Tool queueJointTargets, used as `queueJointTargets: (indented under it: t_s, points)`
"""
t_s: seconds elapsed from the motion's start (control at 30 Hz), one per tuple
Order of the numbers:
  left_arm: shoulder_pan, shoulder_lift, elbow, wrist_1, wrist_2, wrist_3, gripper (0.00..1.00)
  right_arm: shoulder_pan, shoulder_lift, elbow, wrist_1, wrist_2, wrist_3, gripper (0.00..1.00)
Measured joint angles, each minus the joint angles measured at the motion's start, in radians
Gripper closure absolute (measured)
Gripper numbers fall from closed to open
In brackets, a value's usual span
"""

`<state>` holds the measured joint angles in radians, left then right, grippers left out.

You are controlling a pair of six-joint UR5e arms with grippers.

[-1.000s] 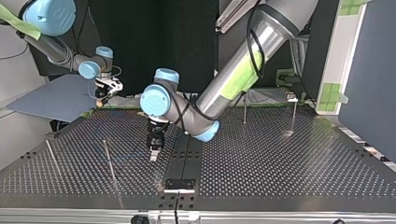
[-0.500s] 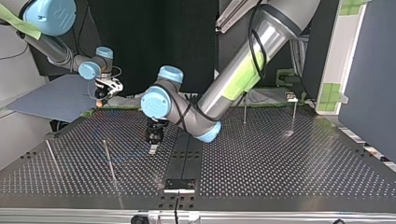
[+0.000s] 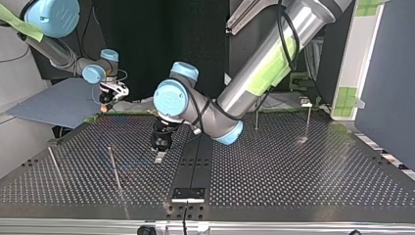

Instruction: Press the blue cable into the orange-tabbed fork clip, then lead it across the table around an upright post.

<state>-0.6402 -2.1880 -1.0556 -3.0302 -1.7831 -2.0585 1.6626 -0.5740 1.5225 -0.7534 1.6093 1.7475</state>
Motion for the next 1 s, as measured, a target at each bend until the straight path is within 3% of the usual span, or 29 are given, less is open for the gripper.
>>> queueJointTargets:
  t_s: [0.3, 0.47, 0.77, 1.0]
  points:
    - [-0.031, 0.063, -0.076, -0.036, 0.087, 0.066, 0.00, 0.000, 0.000, -0.003, 0.000, 0.000, 0.000, 1.00]
    - [-0.035, 0.097, -0.081, -0.028, 0.105, 0.111, 0.00, 0.000, -0.001, -0.007, 0.002, 0.000, -0.001, 1.00]
    - [-0.047, 0.102, -0.020, -0.036, 0.128, 0.192, 0.00, -0.004, -0.001, -0.007, 0.004, 0.001, -0.001, 1.00]
    - [-0.060, 0.100, 0.041, -0.092, 0.138, 0.211, 0.00, -0.003, 0.000, -0.007, 0.006, 0.000, 0.001, 1.00]
